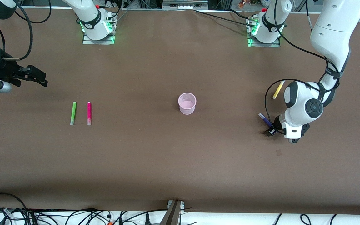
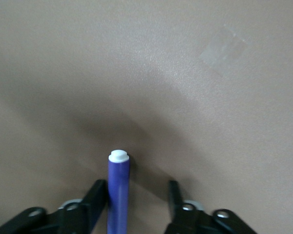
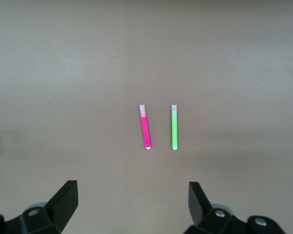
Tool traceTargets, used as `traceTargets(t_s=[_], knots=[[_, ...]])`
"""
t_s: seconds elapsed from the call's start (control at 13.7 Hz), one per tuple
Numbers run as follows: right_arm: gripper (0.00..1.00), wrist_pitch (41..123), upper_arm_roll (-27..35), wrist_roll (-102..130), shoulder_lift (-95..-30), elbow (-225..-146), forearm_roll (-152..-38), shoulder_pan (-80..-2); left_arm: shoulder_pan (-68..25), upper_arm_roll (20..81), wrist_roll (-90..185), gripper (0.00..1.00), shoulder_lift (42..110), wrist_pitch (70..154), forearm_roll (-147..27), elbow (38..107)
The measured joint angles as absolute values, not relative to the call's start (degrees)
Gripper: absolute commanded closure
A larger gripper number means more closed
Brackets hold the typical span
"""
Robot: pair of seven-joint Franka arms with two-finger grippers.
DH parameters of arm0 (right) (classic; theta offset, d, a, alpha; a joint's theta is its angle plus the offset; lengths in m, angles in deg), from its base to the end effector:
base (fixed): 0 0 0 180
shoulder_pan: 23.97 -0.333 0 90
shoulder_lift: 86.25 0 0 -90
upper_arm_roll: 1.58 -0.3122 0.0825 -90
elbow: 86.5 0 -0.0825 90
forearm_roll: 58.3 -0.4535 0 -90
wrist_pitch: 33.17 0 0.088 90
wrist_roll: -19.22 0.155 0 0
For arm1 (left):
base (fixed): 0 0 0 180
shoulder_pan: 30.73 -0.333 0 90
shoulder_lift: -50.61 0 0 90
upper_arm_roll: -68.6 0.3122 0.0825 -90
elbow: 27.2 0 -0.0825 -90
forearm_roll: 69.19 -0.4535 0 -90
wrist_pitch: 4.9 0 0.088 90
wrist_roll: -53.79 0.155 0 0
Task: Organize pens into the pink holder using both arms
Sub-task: 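Lower the left gripper over the purple marker and close on it, then lift the purple marker and carry it over the pink holder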
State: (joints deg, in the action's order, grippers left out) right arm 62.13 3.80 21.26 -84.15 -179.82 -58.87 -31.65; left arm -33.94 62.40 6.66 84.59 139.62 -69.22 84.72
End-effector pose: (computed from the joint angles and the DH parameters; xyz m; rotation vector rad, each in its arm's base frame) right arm 0.6402 0.0279 0.5262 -3.1352 -0.0058 0.0034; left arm 0.6495 -0.0384 0.0617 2.8581 1.1877 -0.0687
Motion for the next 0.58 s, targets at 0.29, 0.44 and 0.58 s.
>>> traceTargets(t_s=[0.29, 0.44, 0.58], knots=[[0.00, 62.1, 3.8, 21.3, -84.2, -179.8, -58.9, -31.7, -33.9, 62.5, 6.7, 1.00, 84.3, 139.6, -69.2, 84.7], [0.00, 62.0, 3.8, 21.3, -84.1, -179.8, -58.9, -31.7, -33.9, 62.4, 6.7, 1.00, 84.2, 139.9, -69.2, 84.5], [0.00, 62.0, 3.8, 21.3, -84.1, -179.8, -58.9, -31.7, -33.3, 62.0, 6.7, 1.00, 83.0, 138.8, -69.2, 82.7]])
